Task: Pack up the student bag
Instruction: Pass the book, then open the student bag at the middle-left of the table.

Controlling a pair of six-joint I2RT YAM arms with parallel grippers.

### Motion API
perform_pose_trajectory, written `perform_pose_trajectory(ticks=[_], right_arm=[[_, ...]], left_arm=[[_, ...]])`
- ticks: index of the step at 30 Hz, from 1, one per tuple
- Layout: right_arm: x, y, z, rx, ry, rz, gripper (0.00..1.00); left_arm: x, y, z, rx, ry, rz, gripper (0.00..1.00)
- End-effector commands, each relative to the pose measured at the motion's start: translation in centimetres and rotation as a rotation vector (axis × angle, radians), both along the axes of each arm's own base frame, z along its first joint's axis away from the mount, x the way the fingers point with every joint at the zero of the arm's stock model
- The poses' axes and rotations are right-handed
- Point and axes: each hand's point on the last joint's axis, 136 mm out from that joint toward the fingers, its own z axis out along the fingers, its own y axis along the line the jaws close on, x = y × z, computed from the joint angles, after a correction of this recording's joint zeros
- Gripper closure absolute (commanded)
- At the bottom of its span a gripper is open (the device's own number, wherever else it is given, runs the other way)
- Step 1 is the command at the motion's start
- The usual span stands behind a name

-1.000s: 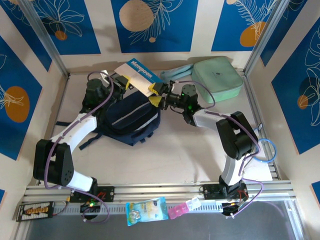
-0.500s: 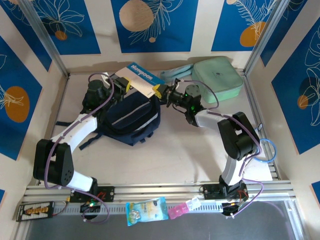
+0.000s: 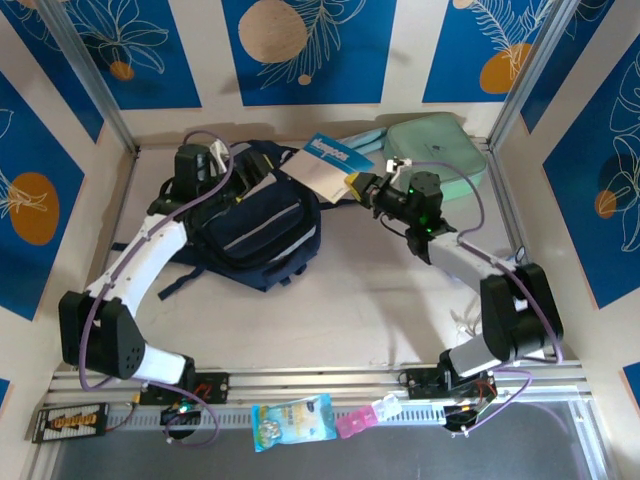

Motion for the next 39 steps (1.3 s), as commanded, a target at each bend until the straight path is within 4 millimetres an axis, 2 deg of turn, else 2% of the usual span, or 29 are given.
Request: perform_pose_trajectory(ticks=[1,7,13,17,22,28,31,37,39], right_arm=[[-1.0,-2.3,-1.4,-0.164,-0.025,-0.042,1.0],[-2.0,-5.4,-1.8,-0.219,-0.005,-0.103,1.0],[-2.4,-6.9,-2.2,-0.225,0.028,-0.135,1.0],[-2.5,-7.2,-2.5,-0.221,0.046,-0.14,1.0],[-2.4,-7.0,-2.5,-0.204,0.038,-0.137,1.0],[-2.5,-7.1,-2.8,-0.198,0.049,-0.138,1.0],[-2.4,-7.1,-2.8,-0.197,0.051,-0.137,1.0],[-2.4,-7.0,-2.9,-0.196,0.055,-0.136,1.0],[-2.4,-7.1,-3.0,-0.193,0.059,-0.138,1.0]], left_arm=[[-2.7,-0.3,-4.3,0.317,0.037,-0.206,0.01],[-4.6,-1.2,-9.0,0.57,0.088,-0.434,0.0],[-6.1,-1.2,-13.2,0.917,0.125,-0.633,0.0],[-6.4,-1.1,-14.9,1.054,0.151,-0.725,0.11],[-5.7,-0.6,-16.4,1.121,0.26,-0.747,0.32],[-4.9,-1.2,-17.2,1.122,0.258,-0.762,0.37],[-4.4,-0.8,-17.9,1.163,0.276,-0.749,0.39],[-2.5,-0.3,-17.7,1.215,0.267,-0.663,0.54],[-2.2,-0.4,-17.4,1.207,0.261,-0.648,0.63]])
